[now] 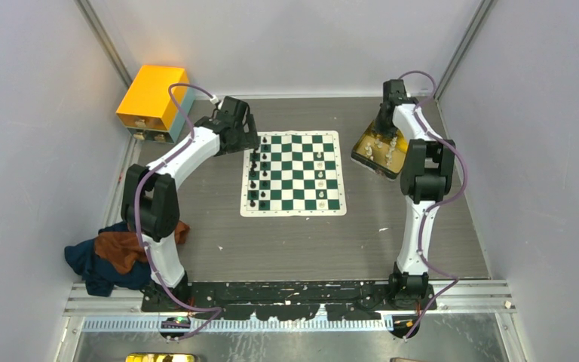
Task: Set up the chess pieces on the board
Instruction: Pick up the chess piece from the storage box.
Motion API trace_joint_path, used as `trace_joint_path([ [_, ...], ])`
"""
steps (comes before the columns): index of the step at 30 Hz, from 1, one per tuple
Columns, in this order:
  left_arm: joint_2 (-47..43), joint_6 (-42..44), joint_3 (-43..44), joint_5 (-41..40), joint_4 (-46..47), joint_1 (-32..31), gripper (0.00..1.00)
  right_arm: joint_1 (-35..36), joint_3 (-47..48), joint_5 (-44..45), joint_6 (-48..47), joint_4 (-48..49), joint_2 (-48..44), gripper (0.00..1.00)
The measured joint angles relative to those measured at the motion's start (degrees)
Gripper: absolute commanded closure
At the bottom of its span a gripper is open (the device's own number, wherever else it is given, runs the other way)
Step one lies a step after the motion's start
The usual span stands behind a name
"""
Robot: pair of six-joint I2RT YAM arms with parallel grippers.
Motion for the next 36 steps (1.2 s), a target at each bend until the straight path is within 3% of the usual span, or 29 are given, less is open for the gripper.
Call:
trace_joint_path([
  [36, 1.9, 0.0, 0.0, 0.0, 0.0, 0.0, 0.02, -1.7, 3.5, -3.5, 0.1, -0.6, 4.2, 0.7],
])
